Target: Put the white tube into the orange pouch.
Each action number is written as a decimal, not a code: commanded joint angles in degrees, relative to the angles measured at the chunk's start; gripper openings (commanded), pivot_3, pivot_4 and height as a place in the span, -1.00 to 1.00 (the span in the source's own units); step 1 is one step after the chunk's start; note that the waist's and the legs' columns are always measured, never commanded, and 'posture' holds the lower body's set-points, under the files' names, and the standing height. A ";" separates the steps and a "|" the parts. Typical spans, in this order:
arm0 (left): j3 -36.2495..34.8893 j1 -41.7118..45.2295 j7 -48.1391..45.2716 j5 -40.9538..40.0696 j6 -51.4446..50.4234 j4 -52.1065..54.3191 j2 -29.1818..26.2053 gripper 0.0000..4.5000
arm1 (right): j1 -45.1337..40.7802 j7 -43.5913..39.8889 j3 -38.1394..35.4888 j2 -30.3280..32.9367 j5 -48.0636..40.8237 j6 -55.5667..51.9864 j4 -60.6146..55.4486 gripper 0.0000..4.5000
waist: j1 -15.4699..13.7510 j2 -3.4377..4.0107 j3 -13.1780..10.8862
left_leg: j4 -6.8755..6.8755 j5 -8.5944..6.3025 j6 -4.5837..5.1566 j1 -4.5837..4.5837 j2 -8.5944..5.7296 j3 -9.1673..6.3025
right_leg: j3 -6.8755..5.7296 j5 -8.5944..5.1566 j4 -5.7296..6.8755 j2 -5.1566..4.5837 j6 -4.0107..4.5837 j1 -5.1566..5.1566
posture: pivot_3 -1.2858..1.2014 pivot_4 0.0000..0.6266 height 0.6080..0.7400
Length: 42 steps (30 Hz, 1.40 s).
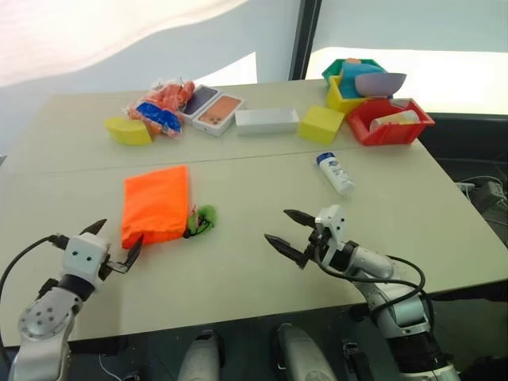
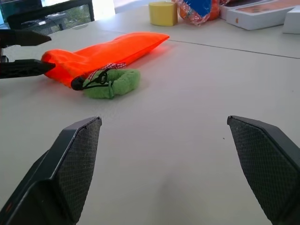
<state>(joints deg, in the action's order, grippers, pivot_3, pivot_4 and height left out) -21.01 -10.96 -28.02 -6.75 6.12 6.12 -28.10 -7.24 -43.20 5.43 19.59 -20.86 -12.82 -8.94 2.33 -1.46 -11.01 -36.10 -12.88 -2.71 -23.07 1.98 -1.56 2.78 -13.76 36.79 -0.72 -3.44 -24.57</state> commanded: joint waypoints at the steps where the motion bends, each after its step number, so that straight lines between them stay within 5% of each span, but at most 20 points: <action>1: 0.17 1.95 1.82 1.99 3.02 -1.60 -0.98 0.89 | -0.56 0.36 0.09 -0.27 -0.23 0.42 -3.09 0.99 | 0.00 -0.01 0.00 | -0.01 0.00 0.00 0.02 0.00 0.00 | 0.00 -0.01 0.04 0.01 -0.01 0.00 | 0.03 -0.52 1.00; 3: 0.02 2.57 2.30 2.38 4.06 -2.71 -0.96 0.62 | -0.43 0.58 0.08 -0.24 -0.21 0.47 -3.38 1.00 | 0.03 -0.01 0.00 | -0.01 0.00 0.00 0.04 0.00 0.00 | 0.00 -0.01 0.10 0.00 -0.02 0.00 | 0.03 -0.52 1.00; 10: -0.74 2.17 0.84 0.87 7.06 -5.75 -1.54 -0.98 | -0.21 1.64 -1.28 0.79 -0.09 0.51 -4.13 1.00 | 0.08 -0.01 0.00 | 0.00 0.00 0.00 0.13 0.00 0.00 | 0.00 -0.02 0.22 0.01 -0.03 0.00 | 0.03 -0.52 1.00; 18: -0.17 1.82 -2.95 -4.98 5.82 -4.68 -0.68 -0.98 | -7.81 10.81 -8.75 2.58 4.66 2.95 4.65 1.00 | 0.06 -0.01 0.00 | -0.04 0.00 0.00 0.14 0.00 0.02 | 0.01 -0.04 0.22 0.00 -0.06 0.01 | 0.03 -0.52 1.00; 26: 1.31 2.61 -4.16 -6.78 4.26 -4.01 0.02 -0.98 | -20.92 23.19 -12.11 3.85 13.63 5.68 28.45 1.00 | 0.12 -0.01 0.00 | 0.01 0.01 0.01 0.17 -0.01 0.05 | 0.05 0.05 0.26 0.03 0.08 0.01 | 0.03 -0.52 1.00; 37: 2.26 2.08 -3.72 -7.20 3.00 -2.14 0.48 -0.98 | -28.40 23.27 -14.71 1.90 11.71 9.22 43.92 1.00 | 0.21 0.00 0.00 | 0.05 0.01 0.02 0.24 -0.01 0.08 | 0.13 0.07 0.33 0.06 0.05 0.01 | 0.03 -0.52 1.00; 40: 2.11 1.90 -3.54 -7.14 2.48 -1.45 0.55 -1.00 | -28.44 22.60 -14.75 1.52 11.27 9.69 43.89 0.62 | 0.19 0.00 0.00 | 0.05 0.01 0.02 0.23 -0.01 0.08 | 0.13 0.06 0.32 0.06 0.06 0.01 | 0.03 -0.52 1.00; 42: 2.04 1.81 -3.46 -7.21 2.02 -0.91 0.57 -1.00 | -28.36 22.62 -14.77 1.34 11.25 9.93 43.62 0.15 | 0.22 0.00 0.00 | 0.04 0.01 0.02 0.24 -0.01 0.08 | 0.13 0.06 0.33 0.06 0.06 0.01 | 0.03 -0.52 1.00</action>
<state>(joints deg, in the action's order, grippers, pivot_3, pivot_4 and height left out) -18.68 -8.89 -32.00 -13.13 8.12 2.91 -27.42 -33.90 -20.58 -8.25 21.00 -8.99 -4.52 35.67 2.56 -1.46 -11.02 -36.06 -12.87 -2.69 -22.82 1.97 -1.48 2.92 -13.70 37.12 -0.66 -3.38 -24.56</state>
